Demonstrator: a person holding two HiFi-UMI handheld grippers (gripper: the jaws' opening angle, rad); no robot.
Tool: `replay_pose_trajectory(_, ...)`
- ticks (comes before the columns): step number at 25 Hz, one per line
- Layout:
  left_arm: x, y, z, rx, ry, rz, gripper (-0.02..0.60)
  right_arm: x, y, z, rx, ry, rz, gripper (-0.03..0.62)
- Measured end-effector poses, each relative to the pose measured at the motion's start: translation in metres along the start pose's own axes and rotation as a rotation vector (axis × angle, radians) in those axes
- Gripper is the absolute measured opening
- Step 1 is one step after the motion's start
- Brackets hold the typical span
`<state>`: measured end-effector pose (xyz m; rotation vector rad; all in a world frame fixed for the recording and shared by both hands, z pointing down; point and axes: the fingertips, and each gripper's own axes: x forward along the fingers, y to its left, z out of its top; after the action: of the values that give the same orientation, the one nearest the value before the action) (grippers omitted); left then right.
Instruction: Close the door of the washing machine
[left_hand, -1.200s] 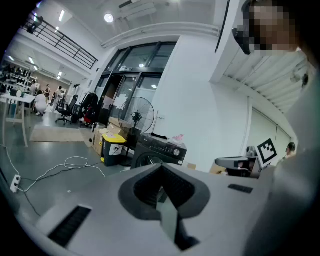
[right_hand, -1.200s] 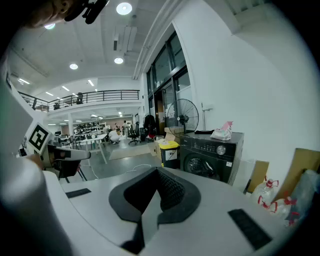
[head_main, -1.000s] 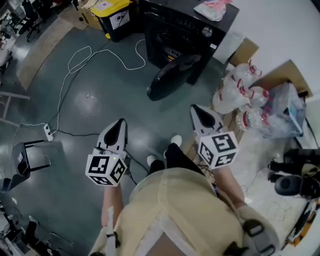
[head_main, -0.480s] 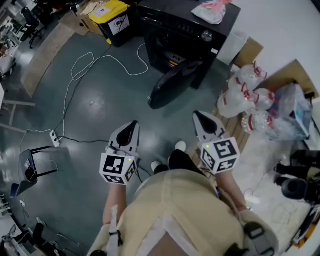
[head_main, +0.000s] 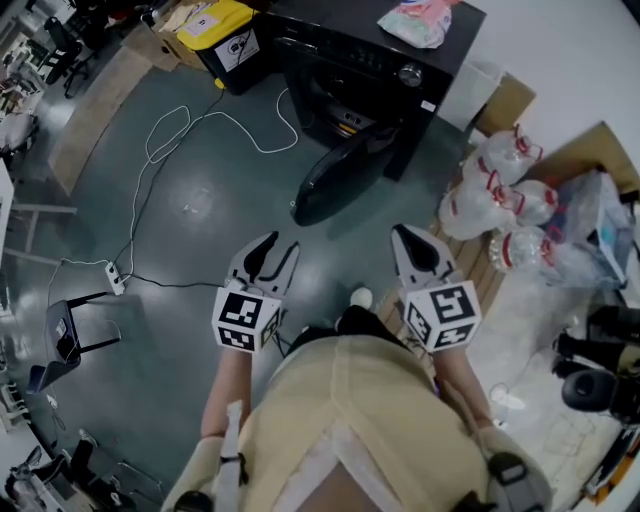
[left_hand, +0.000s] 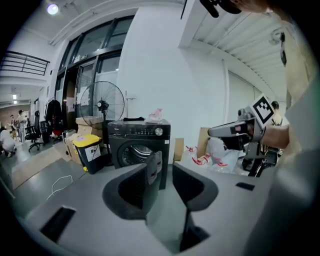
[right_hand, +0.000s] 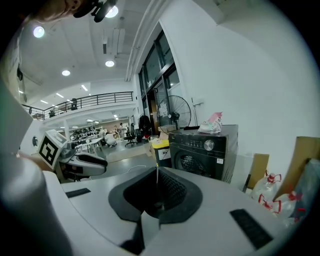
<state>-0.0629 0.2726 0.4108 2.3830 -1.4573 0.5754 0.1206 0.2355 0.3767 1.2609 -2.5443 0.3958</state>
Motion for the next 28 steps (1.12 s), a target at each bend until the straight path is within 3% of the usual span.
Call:
replay_pose_trajectory(4, 0.03, -0.008, -0.007, 0.024, 0.065, -0.015, 0.158, 0.0, -0.019, -0.005, 0.009, 0.004, 0.001, 0.006)
replay_pose_trajectory(8, 0.049, -0.005, -0.02, 0.098, 0.131, -0.002, 0.169, -0.003, -0.027, -0.016, 0.02, 0.023, 0.0, 0.006)
replay_pose_trajectory(14, 0.08, 0.014, -0.02, 0.074, 0.165, -0.001, 0.169, -0.01, -0.047, -0.028, 0.073, 0.053, -0.043, 0.006)
replay_pose_trajectory(18, 0.118, 0.026, -0.022, 0.149, 0.201, 0.005, 0.169, -0.007, -0.066, -0.037, 0.122, 0.08, -0.086, 0.006)
replay_pose_trajectory(28, 0.211, 0.047, -0.033, 0.255, 0.291, -0.096, 0.169, 0.052, -0.1, -0.036, 0.165, 0.144, -0.149, 0.006)
